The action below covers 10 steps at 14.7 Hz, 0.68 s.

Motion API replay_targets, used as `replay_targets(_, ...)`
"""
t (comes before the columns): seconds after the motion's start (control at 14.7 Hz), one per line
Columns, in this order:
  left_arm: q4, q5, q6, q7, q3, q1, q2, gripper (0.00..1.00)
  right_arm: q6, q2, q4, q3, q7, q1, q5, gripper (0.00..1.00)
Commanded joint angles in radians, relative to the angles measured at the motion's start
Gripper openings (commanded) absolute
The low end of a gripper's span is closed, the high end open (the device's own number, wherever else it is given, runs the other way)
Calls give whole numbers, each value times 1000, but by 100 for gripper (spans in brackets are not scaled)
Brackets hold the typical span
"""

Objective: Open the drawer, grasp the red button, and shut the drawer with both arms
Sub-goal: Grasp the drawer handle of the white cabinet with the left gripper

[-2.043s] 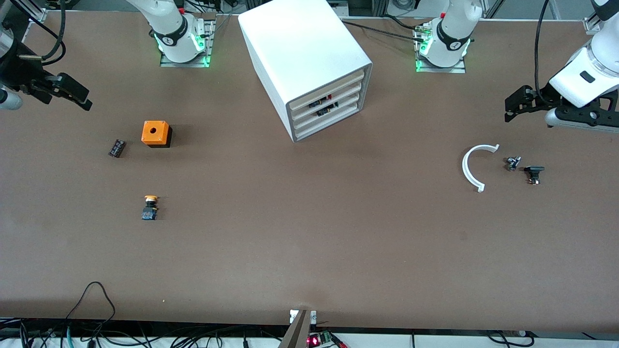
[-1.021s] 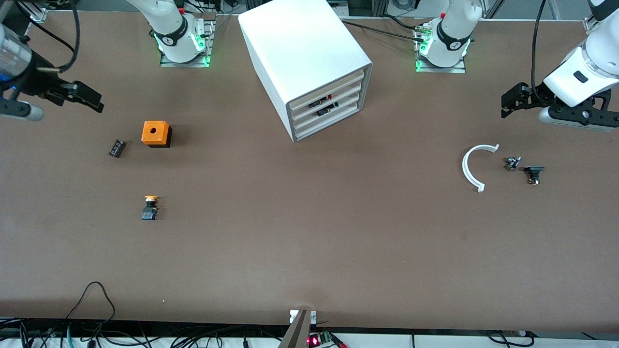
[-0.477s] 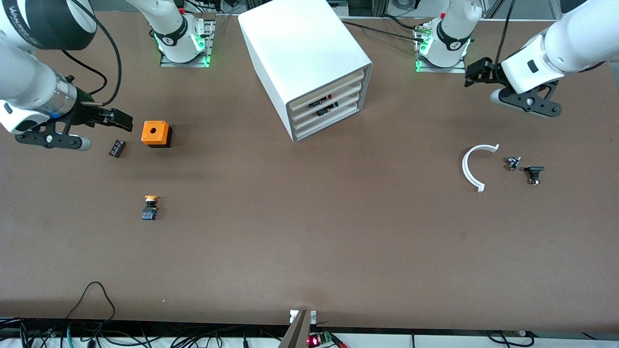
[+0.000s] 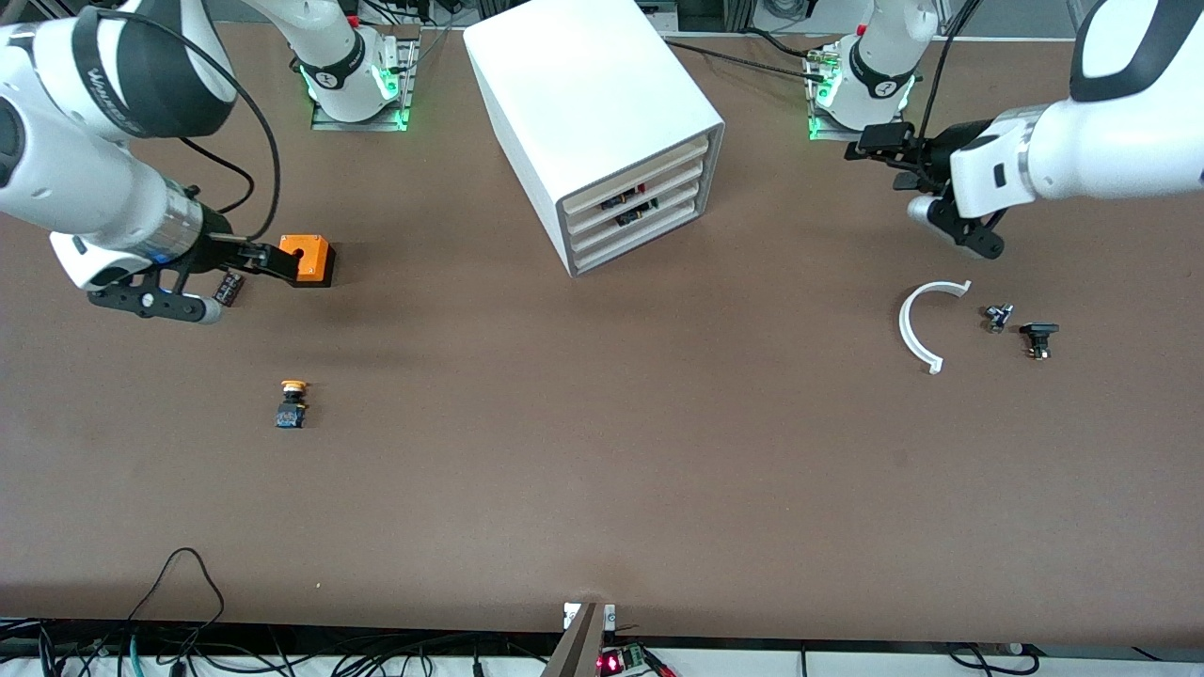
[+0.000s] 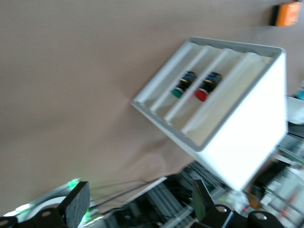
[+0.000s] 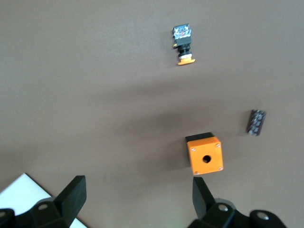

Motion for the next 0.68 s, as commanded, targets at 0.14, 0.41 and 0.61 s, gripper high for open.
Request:
replay_targets(0.14, -217, -177, 188, 294, -37, -6, 66, 95, -3, 86, 80, -2, 242, 113, 5, 99)
replay_targets(0.41, -425, -458, 441, 544, -100, -7, 82, 95, 5, 121, 108, -2, 364, 169, 7, 99)
replay_targets(0.61, -491, -619, 471, 685, -125, -7, 125, 92, 17, 133, 108, -2, 364, 169, 11, 99)
